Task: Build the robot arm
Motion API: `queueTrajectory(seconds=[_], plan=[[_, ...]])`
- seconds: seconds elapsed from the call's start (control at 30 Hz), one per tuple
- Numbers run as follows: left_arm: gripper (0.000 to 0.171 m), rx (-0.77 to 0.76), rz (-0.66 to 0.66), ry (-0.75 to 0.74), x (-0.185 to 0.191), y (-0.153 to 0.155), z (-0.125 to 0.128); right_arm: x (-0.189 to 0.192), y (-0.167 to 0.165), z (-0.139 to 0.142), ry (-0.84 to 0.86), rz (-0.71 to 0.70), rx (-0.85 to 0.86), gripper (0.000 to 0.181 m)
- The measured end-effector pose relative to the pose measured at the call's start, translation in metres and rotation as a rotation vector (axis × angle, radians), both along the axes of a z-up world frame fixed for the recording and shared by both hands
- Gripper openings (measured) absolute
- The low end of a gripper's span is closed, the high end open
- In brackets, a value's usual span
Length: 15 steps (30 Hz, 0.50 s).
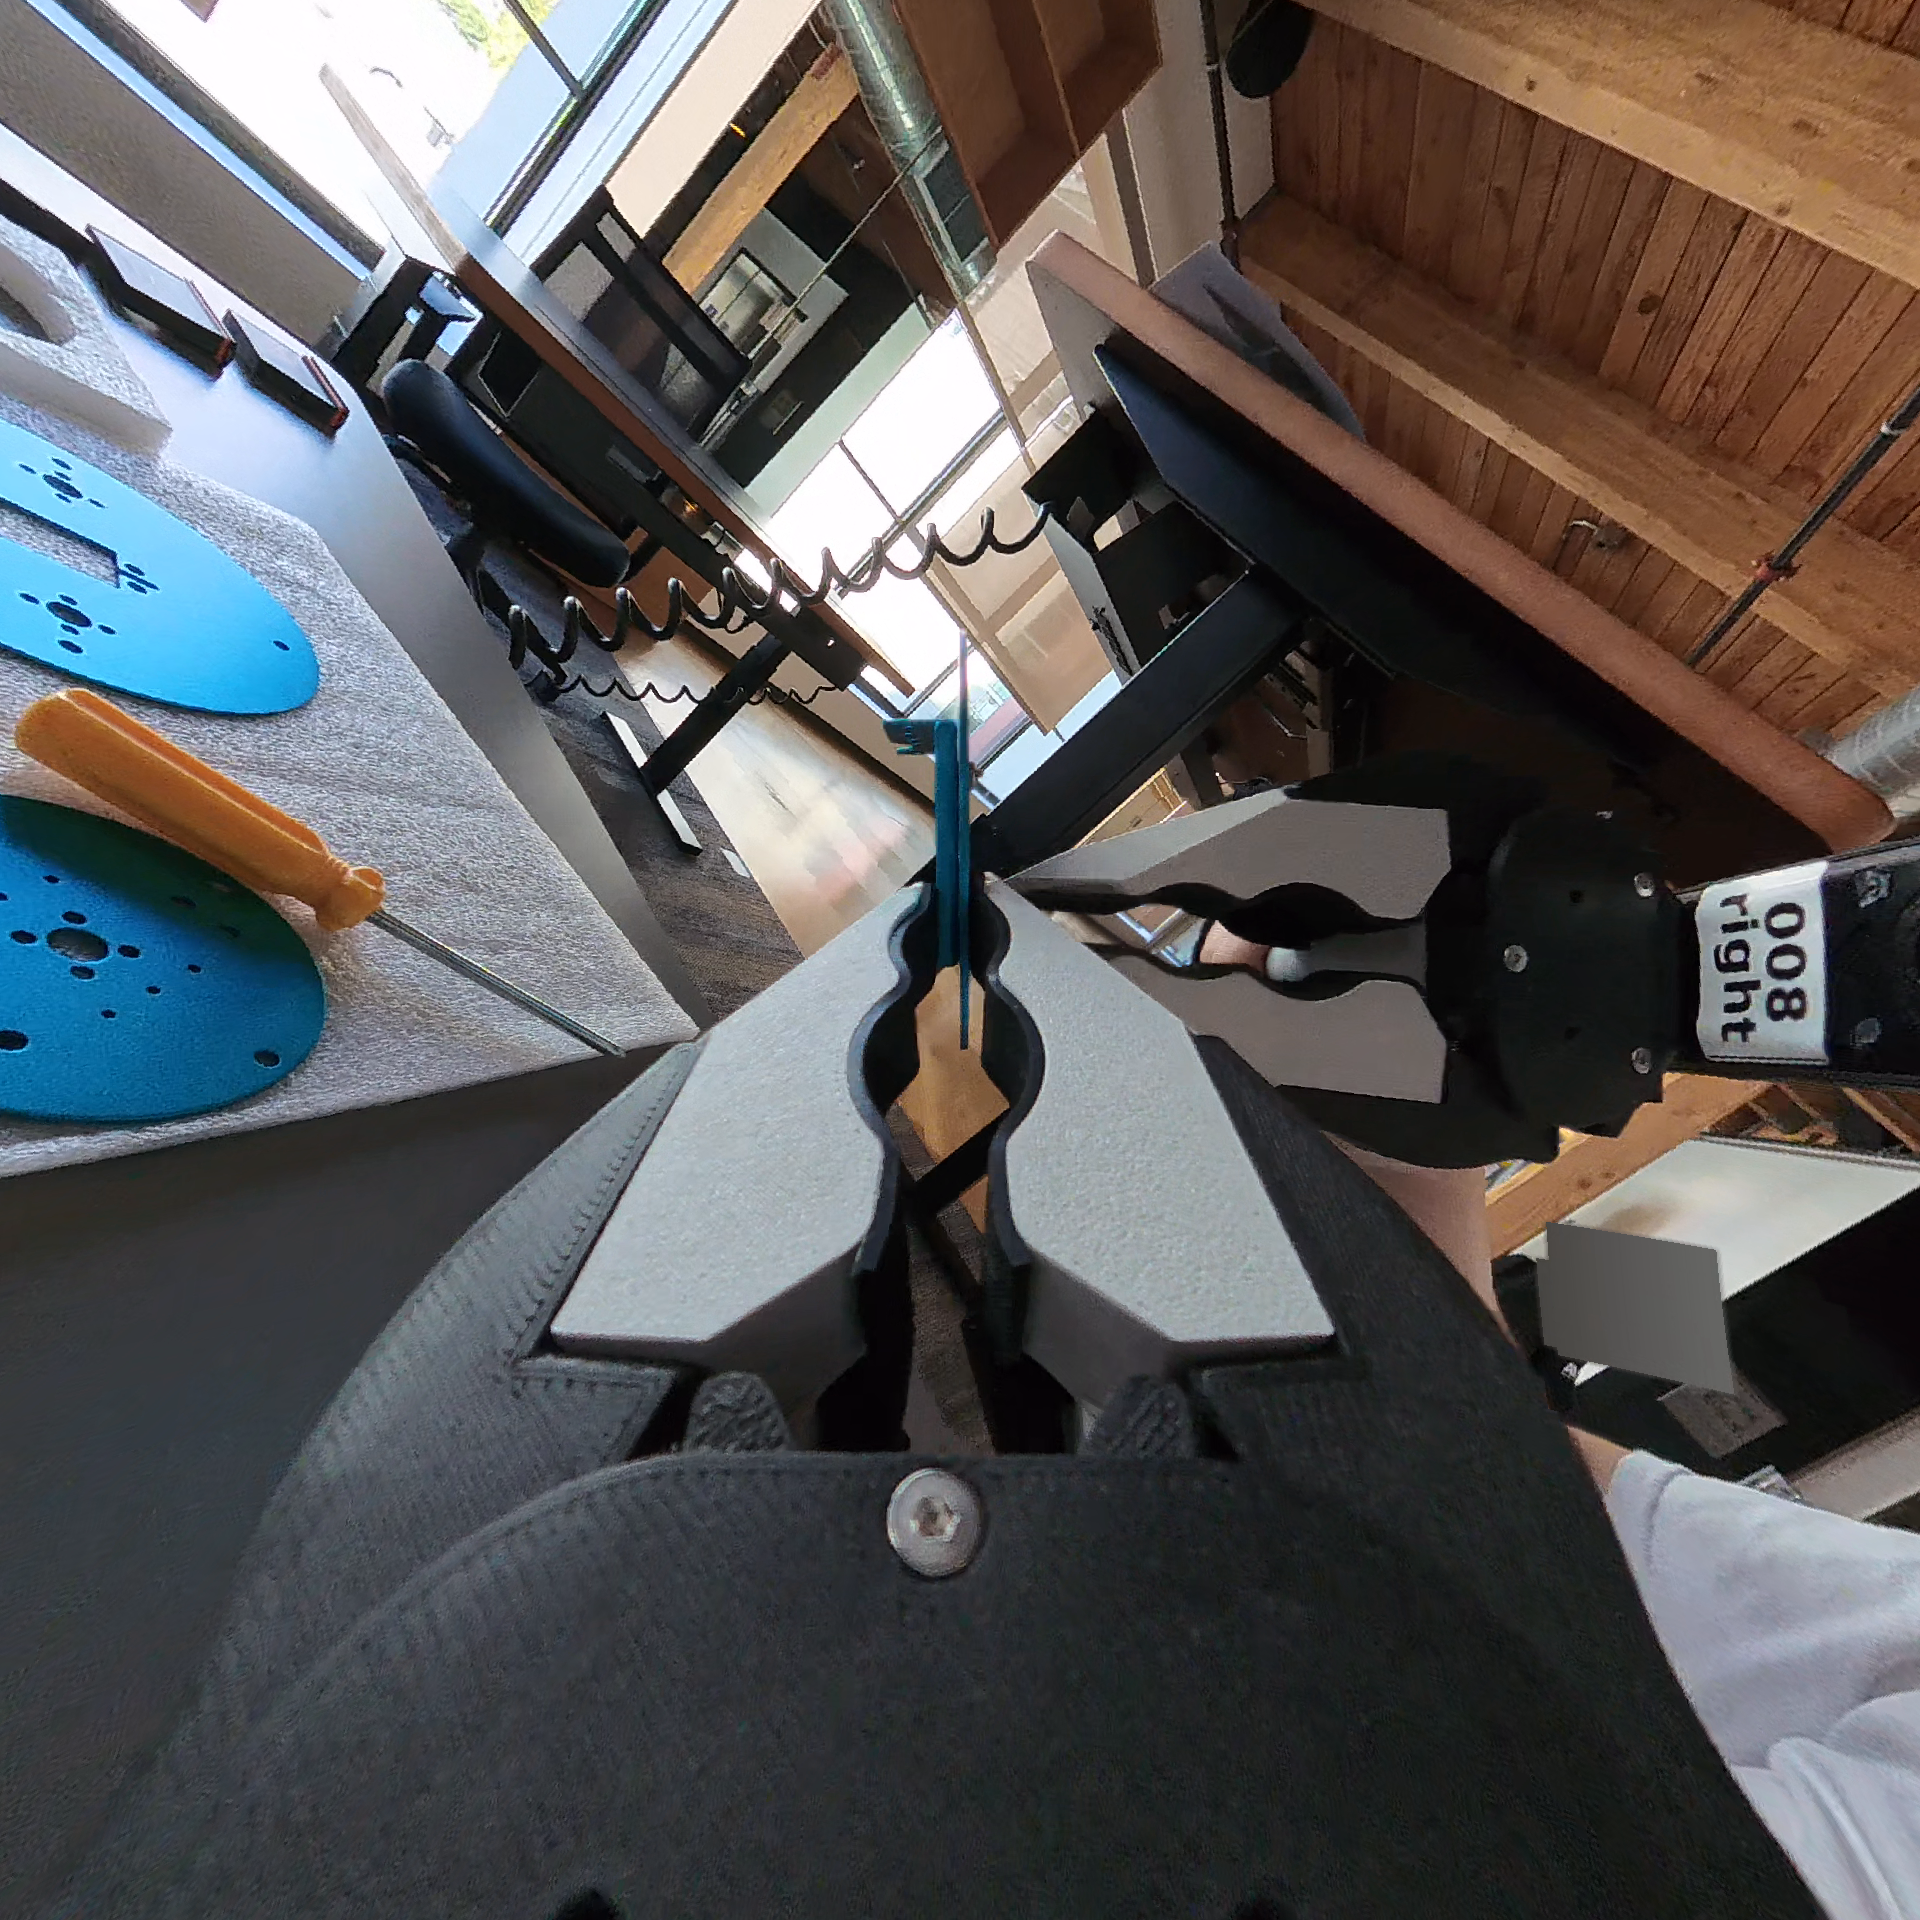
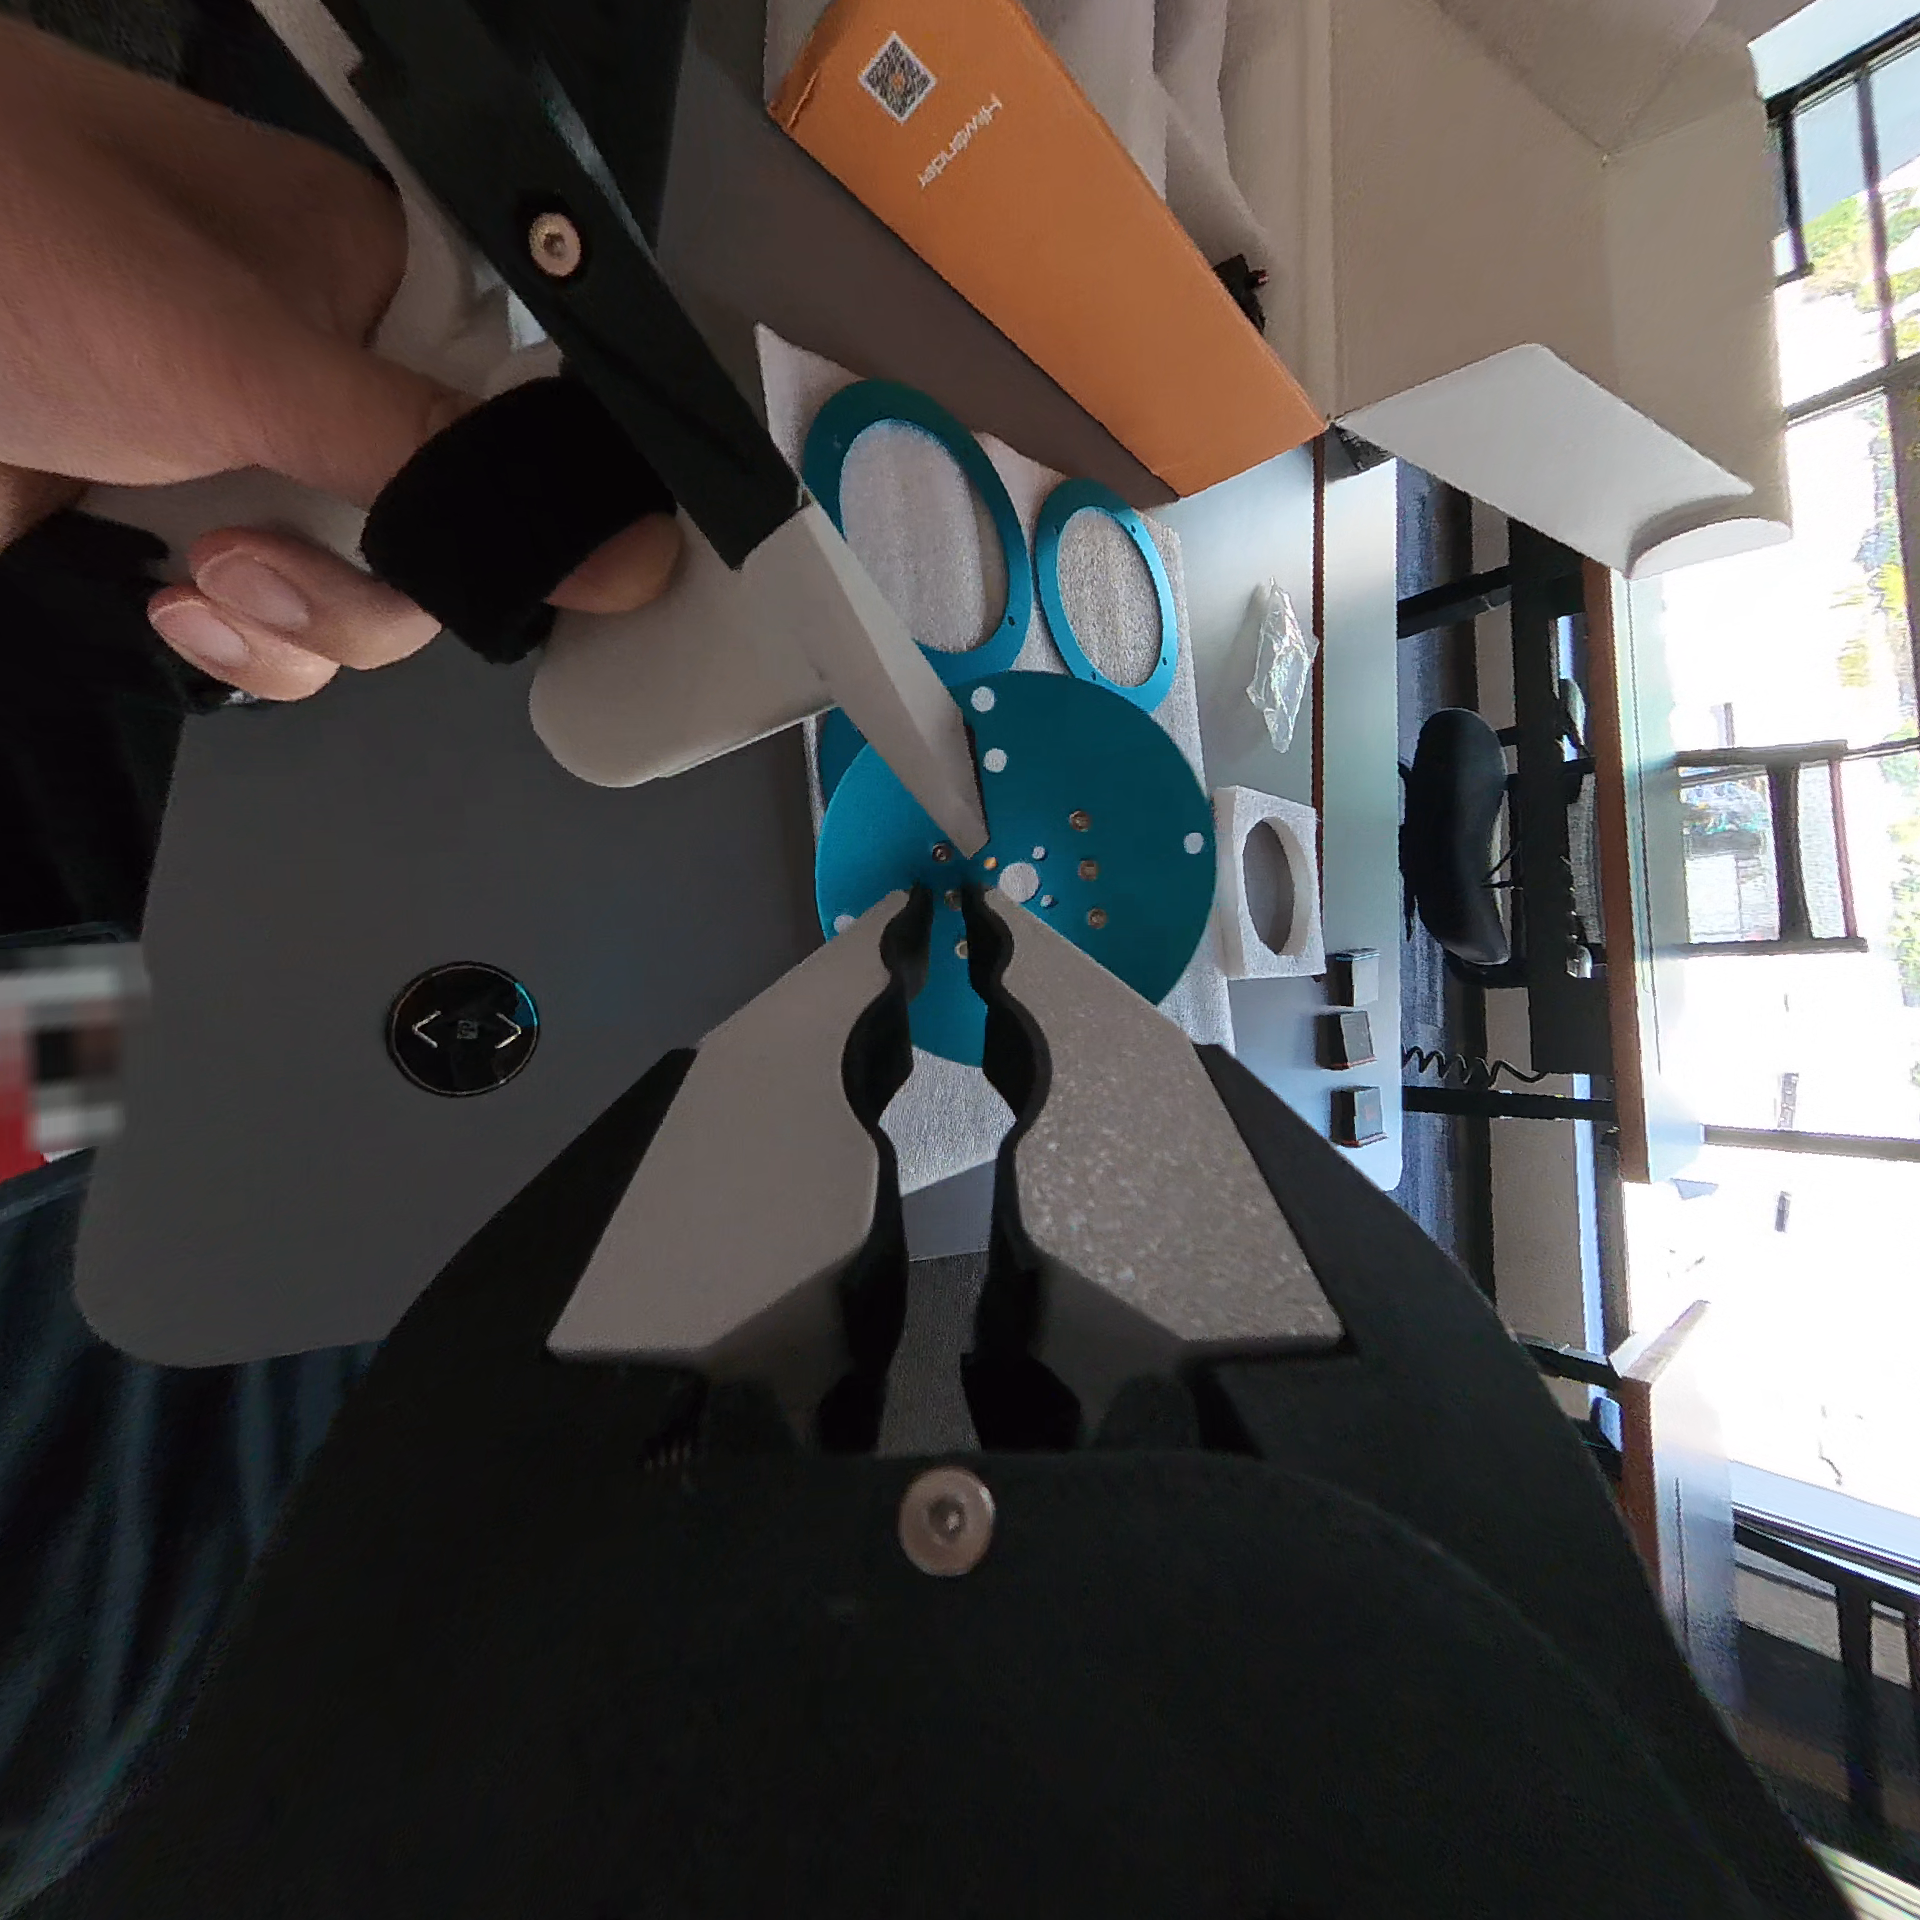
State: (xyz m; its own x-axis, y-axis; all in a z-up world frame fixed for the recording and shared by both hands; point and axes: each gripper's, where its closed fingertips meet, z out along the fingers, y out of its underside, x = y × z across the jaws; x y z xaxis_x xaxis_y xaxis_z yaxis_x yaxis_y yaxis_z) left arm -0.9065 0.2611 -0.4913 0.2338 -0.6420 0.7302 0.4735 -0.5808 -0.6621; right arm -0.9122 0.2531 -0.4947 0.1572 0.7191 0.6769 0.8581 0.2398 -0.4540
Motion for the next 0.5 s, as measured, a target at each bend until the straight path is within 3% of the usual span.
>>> queueTrajectory(seconds=[0.17, 0.5], plan=[[0.003, -0.009, 0.015, -0.018, -0.0005, 0.0010, 0.0000, -0.0047, -0.0019, 0.0076, 0.114, -0.053, -0.045, 0.004], [0.003, -0.015, 0.038, -0.068, -0.0008, 0.0002, 0.0068, -0.0064, 0.0008, 0.0045, 0.180, -0.116, -0.092, 0.004]])
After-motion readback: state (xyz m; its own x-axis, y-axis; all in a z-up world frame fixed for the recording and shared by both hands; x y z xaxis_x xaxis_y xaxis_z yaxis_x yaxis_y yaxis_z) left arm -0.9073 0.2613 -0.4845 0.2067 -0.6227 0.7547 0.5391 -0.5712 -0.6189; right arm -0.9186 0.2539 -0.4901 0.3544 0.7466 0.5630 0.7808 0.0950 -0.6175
